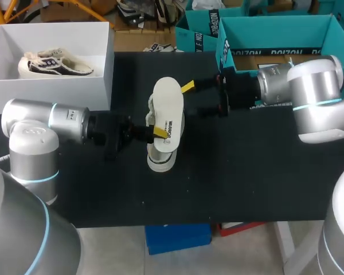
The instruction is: Take the shoe out of the shoebox, open the shoe tongue, remove and reinsert the insole, then place the shoe into the shoebox
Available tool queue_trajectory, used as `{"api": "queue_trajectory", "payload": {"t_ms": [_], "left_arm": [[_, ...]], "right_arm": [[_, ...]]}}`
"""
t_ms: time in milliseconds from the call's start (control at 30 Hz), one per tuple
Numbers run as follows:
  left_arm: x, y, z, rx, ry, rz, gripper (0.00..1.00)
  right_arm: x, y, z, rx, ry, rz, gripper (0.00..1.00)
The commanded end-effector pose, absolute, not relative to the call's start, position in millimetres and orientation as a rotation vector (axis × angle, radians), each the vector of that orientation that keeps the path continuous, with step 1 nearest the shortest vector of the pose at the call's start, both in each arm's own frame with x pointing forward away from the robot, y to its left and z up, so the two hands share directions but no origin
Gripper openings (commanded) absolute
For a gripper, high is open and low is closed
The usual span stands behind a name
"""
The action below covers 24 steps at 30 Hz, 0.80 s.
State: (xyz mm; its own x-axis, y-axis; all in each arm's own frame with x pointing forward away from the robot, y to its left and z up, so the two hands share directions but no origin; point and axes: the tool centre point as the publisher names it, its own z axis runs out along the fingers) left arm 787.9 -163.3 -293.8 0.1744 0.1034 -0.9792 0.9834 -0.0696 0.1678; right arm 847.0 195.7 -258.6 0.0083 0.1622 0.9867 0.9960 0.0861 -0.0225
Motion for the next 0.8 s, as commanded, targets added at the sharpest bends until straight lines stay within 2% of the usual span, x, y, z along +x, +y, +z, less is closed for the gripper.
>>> {"api": "queue_trajectory", "payload": {"t_ms": [33,67,300,467,600,800], "left_arm": [[786,-164,-294,1.41,1.131,-1.062,0.0],[786,-164,-294,1.41,1.131,-1.062,0.0],[786,-164,-294,1.41,1.131,-1.062,0.0],[786,-164,-294,1.41,1.131,-1.062,0.0],[786,-164,-294,1.41,1.131,-1.062,0.0],[786,-164,-294,1.41,1.131,-1.062,0.0]], "right_arm": [[850,204,-271,-1.232,-1.351,-1.056,0.85],[850,207,-272,-1.223,-1.35,-1.068,0.8],[850,223,-279,-1.202,-1.344,-1.086,0.71],[849,232,-283,-1.195,-1.352,-1.081,0.69],[847,238,-284,-1.191,-1.353,-1.081,0.71],[845,242,-287,-1.192,-1.353,-1.076,0.66]]}}
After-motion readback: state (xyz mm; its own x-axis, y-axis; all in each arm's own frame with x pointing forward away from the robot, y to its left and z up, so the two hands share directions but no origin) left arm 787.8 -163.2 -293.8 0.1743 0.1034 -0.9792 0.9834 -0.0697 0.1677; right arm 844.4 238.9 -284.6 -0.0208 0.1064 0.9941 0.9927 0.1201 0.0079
